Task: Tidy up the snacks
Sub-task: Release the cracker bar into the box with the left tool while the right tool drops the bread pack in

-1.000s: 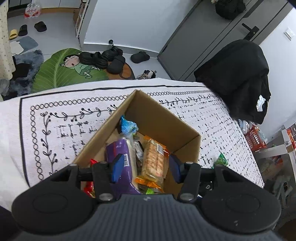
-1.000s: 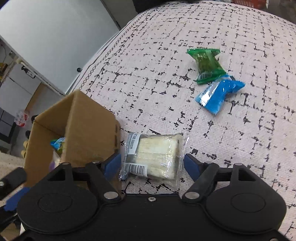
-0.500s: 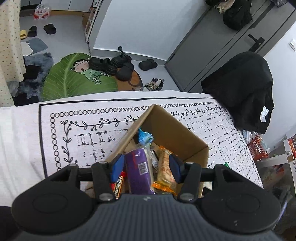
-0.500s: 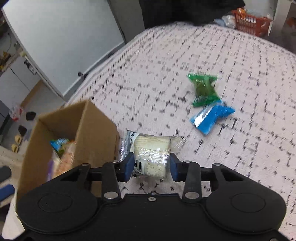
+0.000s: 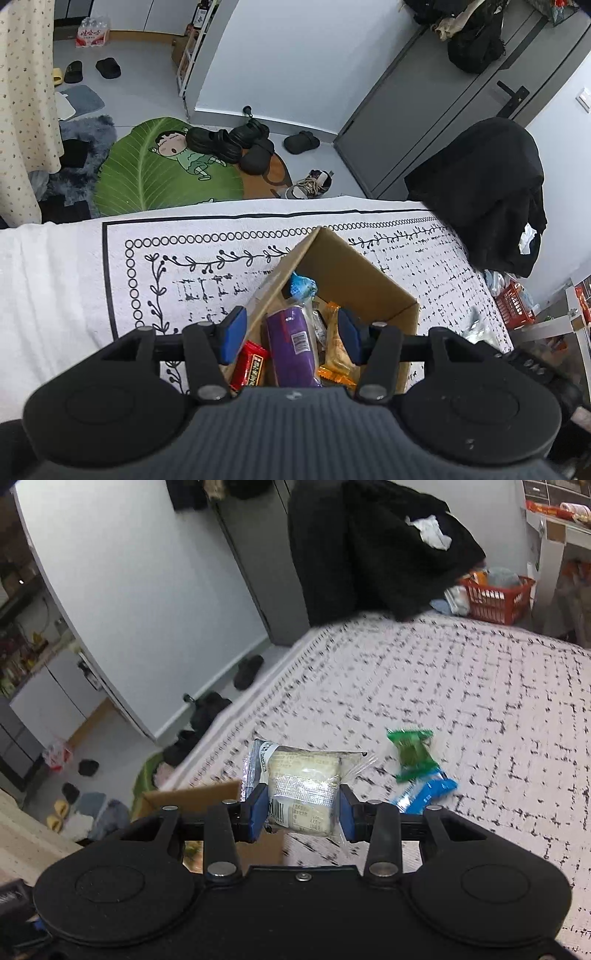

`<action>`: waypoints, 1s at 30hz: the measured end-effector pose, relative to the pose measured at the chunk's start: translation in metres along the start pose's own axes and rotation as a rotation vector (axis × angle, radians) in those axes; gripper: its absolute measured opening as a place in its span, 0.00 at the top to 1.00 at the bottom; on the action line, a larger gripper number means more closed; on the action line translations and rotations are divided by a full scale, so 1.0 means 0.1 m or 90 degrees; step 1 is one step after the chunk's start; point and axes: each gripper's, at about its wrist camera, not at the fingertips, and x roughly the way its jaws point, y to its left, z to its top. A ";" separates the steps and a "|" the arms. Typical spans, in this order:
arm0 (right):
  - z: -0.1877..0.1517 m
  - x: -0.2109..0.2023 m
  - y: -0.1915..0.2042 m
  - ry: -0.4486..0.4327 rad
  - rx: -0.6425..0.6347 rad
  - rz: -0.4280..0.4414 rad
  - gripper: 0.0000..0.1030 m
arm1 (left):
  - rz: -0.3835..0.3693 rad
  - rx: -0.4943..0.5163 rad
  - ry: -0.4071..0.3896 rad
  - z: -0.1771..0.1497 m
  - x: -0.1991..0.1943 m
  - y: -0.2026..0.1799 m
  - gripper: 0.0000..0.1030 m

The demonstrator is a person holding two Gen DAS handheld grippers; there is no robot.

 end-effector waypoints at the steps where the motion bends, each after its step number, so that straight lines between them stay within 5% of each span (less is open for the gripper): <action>1: 0.01 -0.03 0.01 -0.003 0.000 0.009 0.62 | 0.002 0.000 0.000 0.00 0.00 0.00 0.48; 12: 0.00 -0.05 0.31 0.005 -0.009 0.115 0.61 | 0.009 0.013 -0.002 0.02 -0.04 -0.03 0.48; 16: -0.01 -0.02 0.38 0.018 -0.008 0.156 0.53 | 0.013 0.023 -0.006 0.05 -0.06 -0.08 0.48; 30: 0.06 -0.27 0.04 0.019 0.019 0.118 0.47 | 0.010 0.061 -0.008 -0.12 -0.08 -0.41 0.47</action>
